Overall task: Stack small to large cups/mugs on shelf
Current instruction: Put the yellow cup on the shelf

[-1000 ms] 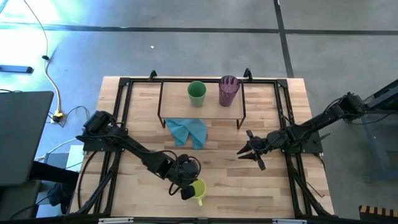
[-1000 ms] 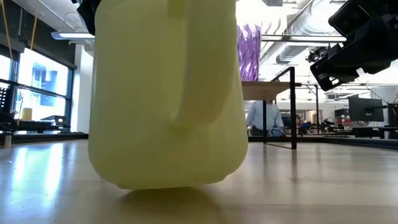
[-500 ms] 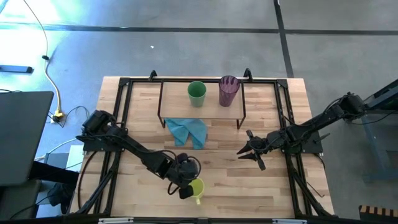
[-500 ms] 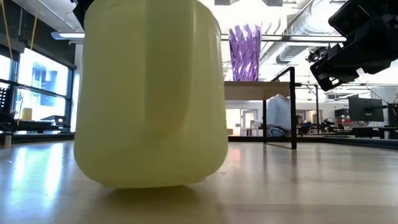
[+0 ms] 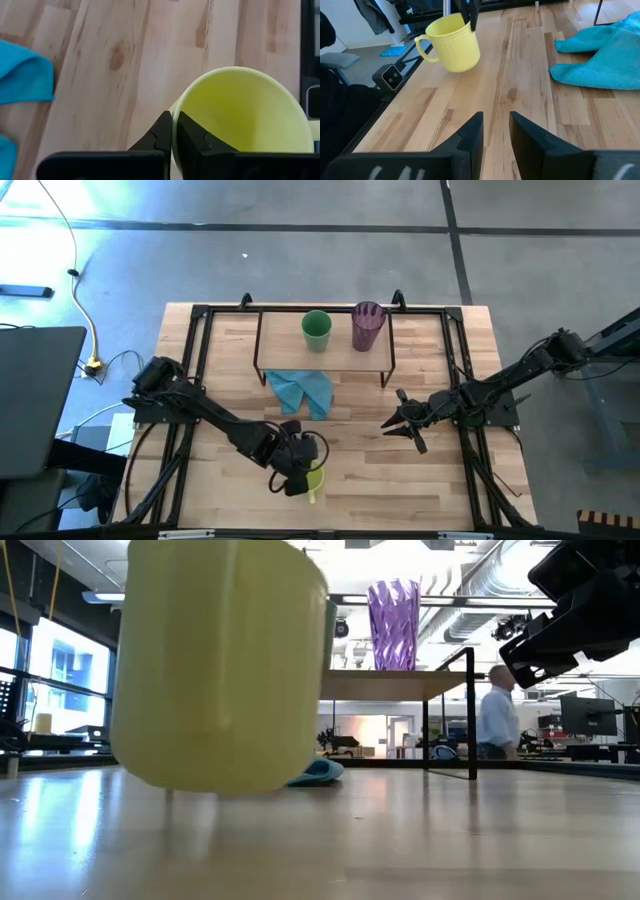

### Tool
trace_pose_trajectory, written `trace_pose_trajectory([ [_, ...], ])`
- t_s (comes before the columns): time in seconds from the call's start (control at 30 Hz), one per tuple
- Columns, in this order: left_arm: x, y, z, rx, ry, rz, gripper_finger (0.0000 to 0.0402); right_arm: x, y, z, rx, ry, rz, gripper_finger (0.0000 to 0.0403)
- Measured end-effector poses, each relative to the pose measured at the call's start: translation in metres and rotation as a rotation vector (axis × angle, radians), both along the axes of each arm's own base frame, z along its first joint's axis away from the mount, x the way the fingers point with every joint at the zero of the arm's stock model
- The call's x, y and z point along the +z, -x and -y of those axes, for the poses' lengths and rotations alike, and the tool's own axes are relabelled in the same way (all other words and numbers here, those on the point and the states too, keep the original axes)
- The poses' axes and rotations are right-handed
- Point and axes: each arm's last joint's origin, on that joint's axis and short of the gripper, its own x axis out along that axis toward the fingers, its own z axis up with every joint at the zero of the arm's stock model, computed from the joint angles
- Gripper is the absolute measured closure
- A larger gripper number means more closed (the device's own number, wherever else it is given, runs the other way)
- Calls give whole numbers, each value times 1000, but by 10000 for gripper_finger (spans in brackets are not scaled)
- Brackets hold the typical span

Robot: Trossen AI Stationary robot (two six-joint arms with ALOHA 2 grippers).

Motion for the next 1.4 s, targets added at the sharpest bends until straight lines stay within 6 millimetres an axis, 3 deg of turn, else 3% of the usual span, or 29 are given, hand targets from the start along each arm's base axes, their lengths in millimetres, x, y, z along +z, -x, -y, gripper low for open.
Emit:
trace_pose_trajectory([
  [0.73, 7, 5, -14, -90, -38, -147, 401, 0, 0, 0, 0, 1, -1, 320],
  [1.4, 69, 39, -28, -63, -60, -31, 401, 0, 0, 0, 0, 0, -1, 320],
])
